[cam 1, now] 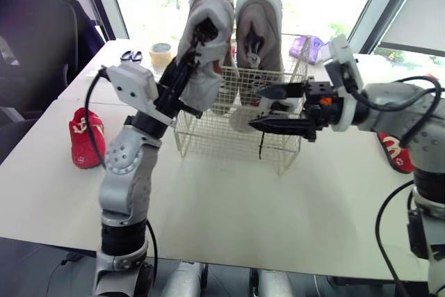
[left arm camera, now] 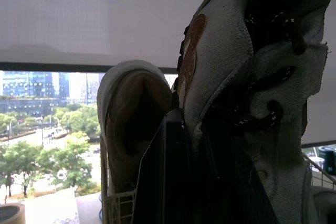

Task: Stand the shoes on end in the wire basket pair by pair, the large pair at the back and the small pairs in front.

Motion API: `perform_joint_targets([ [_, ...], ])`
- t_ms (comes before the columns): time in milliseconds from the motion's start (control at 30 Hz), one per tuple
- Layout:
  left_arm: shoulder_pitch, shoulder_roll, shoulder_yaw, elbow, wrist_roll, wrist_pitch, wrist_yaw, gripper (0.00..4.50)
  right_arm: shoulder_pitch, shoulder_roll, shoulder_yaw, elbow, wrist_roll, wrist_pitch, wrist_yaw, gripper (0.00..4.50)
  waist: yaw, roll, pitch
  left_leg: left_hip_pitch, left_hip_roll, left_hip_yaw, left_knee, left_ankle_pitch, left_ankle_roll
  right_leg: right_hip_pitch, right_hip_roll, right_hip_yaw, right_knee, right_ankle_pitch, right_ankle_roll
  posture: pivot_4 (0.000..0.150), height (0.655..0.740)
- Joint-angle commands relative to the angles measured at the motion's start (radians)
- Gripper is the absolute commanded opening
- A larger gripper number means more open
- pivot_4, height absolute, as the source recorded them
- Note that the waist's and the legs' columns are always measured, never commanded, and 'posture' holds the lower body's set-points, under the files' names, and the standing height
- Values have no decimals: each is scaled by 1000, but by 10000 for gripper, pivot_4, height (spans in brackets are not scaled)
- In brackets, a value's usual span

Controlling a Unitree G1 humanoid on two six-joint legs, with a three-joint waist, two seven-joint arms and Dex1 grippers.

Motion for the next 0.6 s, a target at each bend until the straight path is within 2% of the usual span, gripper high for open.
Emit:
perform_joint_targets([
  [33,-59,-33,-31,100,39,-182,-8,271,27,-78,-92,-72,137,120,5,45000,-1,0,0,0,0,0,0,0,0,0,0,0,-1,0,0,1500,6595],
  [233,-137,-97,-60,317,97,-391,14,271,139,-150,-198,-164,291,217,-106,45000,-4,0,0,0,0,0,0,-1,2,2,0,0,-4,0,0,1500,6595],
  [600,-210,-120,-53,699,253,-711,169,271,257,-196,-295,-230,557,179,-387,45000,-1,1,-1,1,1,0,0,-2,3,6,1,-1,-12,3,5,1500,6595],
])
